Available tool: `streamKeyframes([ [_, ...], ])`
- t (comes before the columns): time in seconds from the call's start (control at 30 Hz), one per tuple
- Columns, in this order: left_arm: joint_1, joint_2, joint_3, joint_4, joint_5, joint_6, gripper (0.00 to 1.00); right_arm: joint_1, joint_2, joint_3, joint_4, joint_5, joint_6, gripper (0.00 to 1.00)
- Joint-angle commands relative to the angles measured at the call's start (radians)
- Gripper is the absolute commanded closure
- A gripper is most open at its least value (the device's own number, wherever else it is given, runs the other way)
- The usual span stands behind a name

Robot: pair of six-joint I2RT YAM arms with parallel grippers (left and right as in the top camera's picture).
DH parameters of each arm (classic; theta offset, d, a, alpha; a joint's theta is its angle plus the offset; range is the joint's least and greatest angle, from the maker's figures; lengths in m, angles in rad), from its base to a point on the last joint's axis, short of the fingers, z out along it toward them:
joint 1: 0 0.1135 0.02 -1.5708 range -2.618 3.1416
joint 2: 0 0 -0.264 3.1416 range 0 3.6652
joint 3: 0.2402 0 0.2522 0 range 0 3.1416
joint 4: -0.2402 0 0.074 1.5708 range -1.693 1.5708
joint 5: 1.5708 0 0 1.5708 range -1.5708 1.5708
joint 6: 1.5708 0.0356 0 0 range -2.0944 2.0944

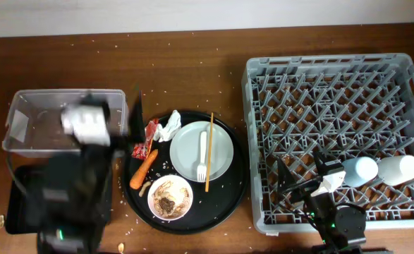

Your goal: Sort waste into correct bins and load items into the dishwasher rack

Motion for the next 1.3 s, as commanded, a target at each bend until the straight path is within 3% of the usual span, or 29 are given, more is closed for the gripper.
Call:
streamKeyframes([
  [0.0, 0.035, -0.322, -0.335, 0.127, 0.013, 0.016, 0.01, -0.006, -0.007, -0.007, -0.004, 0.005, 0.004, 0.01],
  [0.1, 0.072, -0.564, -0.546, 0.131, 0.015, 0.016, 0.01, -0.006, -0.007, -0.007, -0.004, 0.005, 0.004, 0.01],
  [0.2, 0.101, -0.743, -0.752, 0.238, 0.016, 0.016, 0.01, -0.006, -0.007, -0.007, -0.004, 0.005, 0.004, 0.02],
  [0.3, 0.104, -0.739, -0.751, 0.168, 0.016, 0.016, 0.01, -0.006, -0.007, -0.007, -0.004, 0.005, 0.004, 0.01],
  [0.4, 0.104, -0.739, -0.75, 0.003, 0.01, 0.016, 0.01, -0.006, -0.007, -0.007, -0.004, 0.005, 0.004, 0.01],
  [1.27, 0.104, -0.738, -0.75, 0.002, 0.012, 0.016, 0.01, -0.006, -0.007, -0.007, -0.004, 0.005, 0.004, 0.01],
])
